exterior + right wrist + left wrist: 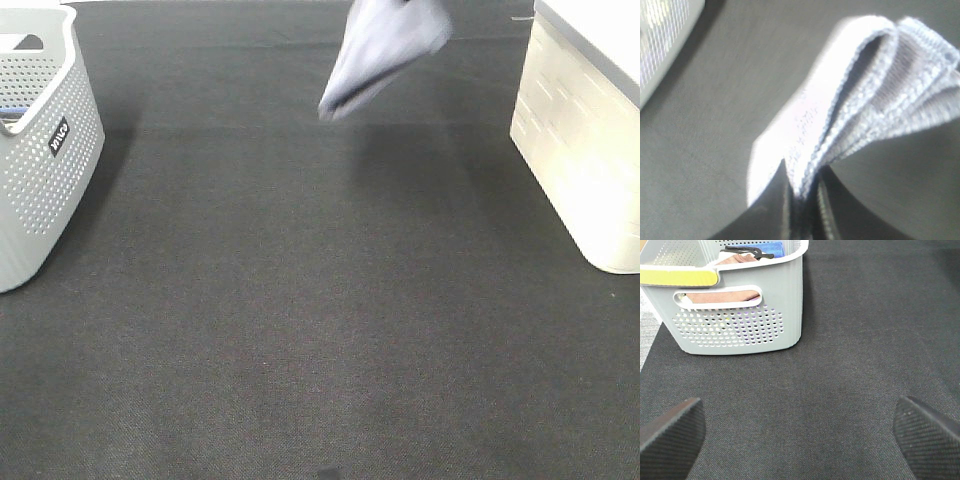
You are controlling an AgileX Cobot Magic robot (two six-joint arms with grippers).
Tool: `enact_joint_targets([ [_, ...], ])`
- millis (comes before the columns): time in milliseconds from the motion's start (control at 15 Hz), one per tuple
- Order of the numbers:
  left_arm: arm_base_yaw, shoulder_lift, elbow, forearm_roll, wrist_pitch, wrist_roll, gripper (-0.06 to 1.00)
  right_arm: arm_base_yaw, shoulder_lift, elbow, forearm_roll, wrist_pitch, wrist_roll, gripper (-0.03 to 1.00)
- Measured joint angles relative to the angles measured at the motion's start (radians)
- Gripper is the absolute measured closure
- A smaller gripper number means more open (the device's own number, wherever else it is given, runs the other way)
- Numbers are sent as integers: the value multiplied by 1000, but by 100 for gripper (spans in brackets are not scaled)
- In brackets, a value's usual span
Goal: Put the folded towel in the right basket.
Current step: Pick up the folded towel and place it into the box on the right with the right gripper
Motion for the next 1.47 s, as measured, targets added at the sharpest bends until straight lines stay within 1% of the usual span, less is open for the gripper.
enact_joint_targets([
  [267,0,0,0,0,0,0,-3,-178,-141,0,-37,17,2,90],
  [333,0,0,0,0,0,0,-3,-232,-159,0,-47,17,6,90],
  [400,0,0,0,0,0,0,-3,-308,-169,0,-53,17,16,90],
  [667,0,0,0,0,0,0,-3,-450,-166,3,-105,19,31,90],
  [800,0,0,0,0,0,0,-3,-487,-151,3,-110,19,42,90],
  [867,0,0,0,0,0,0,-3,-497,-128,3,-110,19,65,90],
  [1200,0,0,0,0,0,0,-3,-498,52,3,-129,17,144,89],
  [1267,0,0,0,0,0,0,-3,-498,75,3,-137,17,164,88],
  [1333,0,0,0,0,0,0,-3,-498,99,3,-155,16,190,83],
  [1400,0,0,0,0,0,0,-3,-498,118,3,-166,16,218,73],
  [1467,0,0,0,0,0,0,-3,-498,118,3,-166,16,218,73],
])
